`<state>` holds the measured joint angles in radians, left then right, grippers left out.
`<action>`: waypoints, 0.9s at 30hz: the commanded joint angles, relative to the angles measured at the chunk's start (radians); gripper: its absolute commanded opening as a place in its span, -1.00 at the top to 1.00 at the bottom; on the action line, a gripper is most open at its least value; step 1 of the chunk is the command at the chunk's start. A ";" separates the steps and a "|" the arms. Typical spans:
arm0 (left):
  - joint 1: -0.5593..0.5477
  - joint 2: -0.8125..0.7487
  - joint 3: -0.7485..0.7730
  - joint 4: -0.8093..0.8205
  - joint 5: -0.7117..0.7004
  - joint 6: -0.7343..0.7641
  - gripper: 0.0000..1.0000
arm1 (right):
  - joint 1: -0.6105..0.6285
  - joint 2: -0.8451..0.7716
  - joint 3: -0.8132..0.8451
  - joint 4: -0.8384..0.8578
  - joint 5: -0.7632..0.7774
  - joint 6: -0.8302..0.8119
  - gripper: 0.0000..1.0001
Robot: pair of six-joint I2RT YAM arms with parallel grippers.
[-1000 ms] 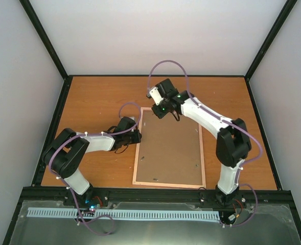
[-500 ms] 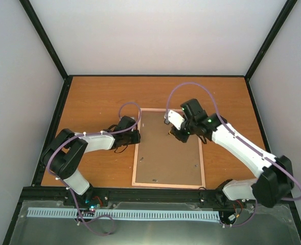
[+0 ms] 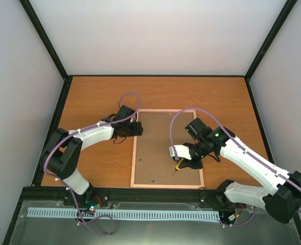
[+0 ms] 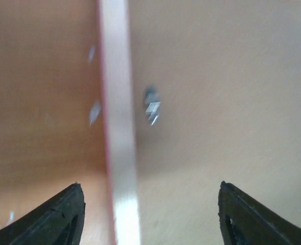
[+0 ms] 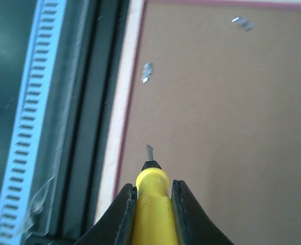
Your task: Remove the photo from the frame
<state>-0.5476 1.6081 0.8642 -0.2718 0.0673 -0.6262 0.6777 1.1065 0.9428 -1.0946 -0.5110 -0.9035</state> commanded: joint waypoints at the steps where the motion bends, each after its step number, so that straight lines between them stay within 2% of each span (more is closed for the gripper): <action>1: 0.023 0.046 0.199 -0.036 -0.035 0.117 -0.50 | 0.035 0.048 -0.017 -0.146 -0.034 -0.131 0.94; 3: 0.035 0.095 0.260 0.012 0.003 0.143 -0.60 | 0.048 0.080 -0.012 -0.181 -0.034 -0.147 0.94; 6: 0.050 0.201 0.388 0.068 0.073 0.185 -0.64 | 0.073 0.097 -0.013 -0.209 -0.038 -0.153 0.94; 12: 0.056 0.517 0.755 -0.039 0.115 0.298 -0.65 | 0.134 0.091 -0.021 -0.223 -0.022 -0.110 0.94; 16: 0.059 0.637 0.898 -0.074 0.146 0.371 -0.64 | 0.150 0.091 -0.037 -0.196 0.039 -0.052 0.94; 19: 0.060 0.689 0.955 -0.112 0.180 0.412 -0.62 | 0.152 0.081 -0.070 -0.102 0.198 0.050 0.94; 21: 0.061 0.695 0.939 -0.119 0.198 0.425 -0.60 | 0.152 0.073 -0.087 -0.057 0.289 0.079 0.94; 27: 0.066 0.662 0.853 -0.135 0.172 0.499 -0.59 | 0.140 0.036 -0.067 -0.002 0.378 0.113 0.95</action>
<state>-0.4923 2.3009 1.7538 -0.3595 0.2321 -0.2100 0.8246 1.1843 0.8524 -1.2037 -0.2684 -0.8371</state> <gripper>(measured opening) 0.802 0.120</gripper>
